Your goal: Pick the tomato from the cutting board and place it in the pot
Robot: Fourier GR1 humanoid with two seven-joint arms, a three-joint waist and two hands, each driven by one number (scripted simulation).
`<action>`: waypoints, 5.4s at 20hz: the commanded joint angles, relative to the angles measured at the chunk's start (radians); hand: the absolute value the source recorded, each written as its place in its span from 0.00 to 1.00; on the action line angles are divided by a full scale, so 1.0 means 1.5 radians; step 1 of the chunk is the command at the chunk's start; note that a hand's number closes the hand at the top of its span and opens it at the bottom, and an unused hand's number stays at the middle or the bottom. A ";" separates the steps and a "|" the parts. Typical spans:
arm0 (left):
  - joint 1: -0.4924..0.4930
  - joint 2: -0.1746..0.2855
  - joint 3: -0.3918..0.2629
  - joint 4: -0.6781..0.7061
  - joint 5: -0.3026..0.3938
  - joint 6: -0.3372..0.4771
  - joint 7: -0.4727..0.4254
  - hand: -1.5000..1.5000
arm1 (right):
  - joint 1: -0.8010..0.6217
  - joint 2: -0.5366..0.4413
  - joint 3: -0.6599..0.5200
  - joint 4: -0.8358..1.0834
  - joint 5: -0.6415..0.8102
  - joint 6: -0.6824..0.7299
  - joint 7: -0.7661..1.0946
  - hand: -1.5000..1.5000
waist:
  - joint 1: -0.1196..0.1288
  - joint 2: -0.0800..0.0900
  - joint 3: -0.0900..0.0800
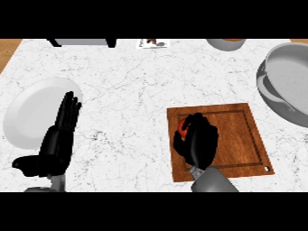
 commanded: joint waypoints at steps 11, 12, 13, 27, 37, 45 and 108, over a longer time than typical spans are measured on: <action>-0.029 -0.003 0.025 0.034 0.004 -0.012 -0.003 0.50 | -0.177 -0.117 -0.085 0.065 -0.276 0.216 -0.449 1.00 | -0.003 0.004 0.002; -0.053 -0.019 0.007 0.023 -0.016 0.012 0.027 0.50 | -0.155 -0.126 -0.082 0.027 -0.269 0.199 -0.452 1.00 | -0.007 0.003 0.002; 0.009 -0.014 0.000 0.000 -0.009 -0.006 -0.010 0.50 | -0.157 -0.114 -0.073 -0.022 -0.248 0.206 -0.406 1.00 | -0.006 0.001 0.002; 0.050 0.008 0.037 -0.023 0.008 -0.044 -0.025 0.50 | -0.149 -0.177 -0.195 -0.219 -0.133 0.268 -0.267 1.00 | -0.006 0.001 0.002; 0.009 -0.042 0.006 0.024 -0.039 -0.011 -0.022 0.50 | -0.138 -0.284 -0.386 -0.137 -0.222 0.242 -0.396 1.00 | -0.008 0.003 0.002; -0.015 -0.038 0.026 0.007 -0.035 -0.016 0.010 0.50 | -0.176 -0.328 -0.480 0.063 -0.245 0.183 -0.518 1.00 | -0.004 0.004 0.002; -0.034 -0.045 0.038 0.015 -0.030 -0.045 0.011 0.50 | -0.175 -0.627 -1.032 0.710 -0.749 0.406 -1.111 0.00 | 0.015 0.018 0.008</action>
